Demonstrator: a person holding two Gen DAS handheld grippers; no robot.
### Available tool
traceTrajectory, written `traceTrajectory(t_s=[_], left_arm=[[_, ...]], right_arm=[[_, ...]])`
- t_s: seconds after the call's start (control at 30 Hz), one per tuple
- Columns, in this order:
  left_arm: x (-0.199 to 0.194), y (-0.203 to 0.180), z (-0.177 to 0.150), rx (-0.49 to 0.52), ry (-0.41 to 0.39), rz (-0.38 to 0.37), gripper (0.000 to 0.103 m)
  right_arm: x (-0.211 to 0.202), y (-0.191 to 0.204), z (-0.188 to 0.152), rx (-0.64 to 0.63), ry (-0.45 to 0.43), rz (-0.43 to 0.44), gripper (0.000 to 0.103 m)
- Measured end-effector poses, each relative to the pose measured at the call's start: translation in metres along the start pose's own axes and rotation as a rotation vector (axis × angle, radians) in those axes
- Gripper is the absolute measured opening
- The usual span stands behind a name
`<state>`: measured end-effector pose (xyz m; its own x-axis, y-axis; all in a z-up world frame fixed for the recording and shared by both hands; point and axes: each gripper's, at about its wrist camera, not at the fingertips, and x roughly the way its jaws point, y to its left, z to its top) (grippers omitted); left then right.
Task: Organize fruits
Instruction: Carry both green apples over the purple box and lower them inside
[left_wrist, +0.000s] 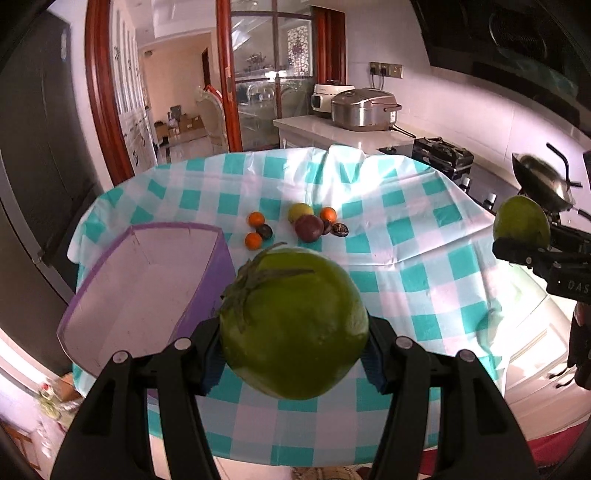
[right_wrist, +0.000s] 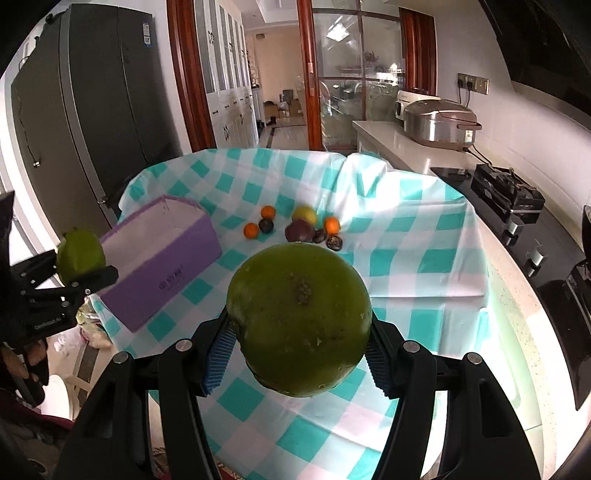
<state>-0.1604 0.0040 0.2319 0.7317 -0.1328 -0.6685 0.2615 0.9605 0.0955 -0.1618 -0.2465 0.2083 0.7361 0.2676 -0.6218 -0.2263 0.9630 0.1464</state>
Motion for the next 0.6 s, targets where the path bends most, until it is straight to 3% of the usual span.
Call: traceTrajectory(t_s=[0.3, 0.6], left_arm=[[0.028, 0.064, -0.006, -0.14, 0.026, 0.034, 0.06], [0.067, 0.198, 0.001, -0.271, 0.051, 0.125, 0.06]], right_arm=[[0.061, 0.047, 0.014, -0.064, 0.099, 0.086, 0.062], [0.179, 0.173, 0.109, -0.282, 0.143, 0.284, 0.062]])
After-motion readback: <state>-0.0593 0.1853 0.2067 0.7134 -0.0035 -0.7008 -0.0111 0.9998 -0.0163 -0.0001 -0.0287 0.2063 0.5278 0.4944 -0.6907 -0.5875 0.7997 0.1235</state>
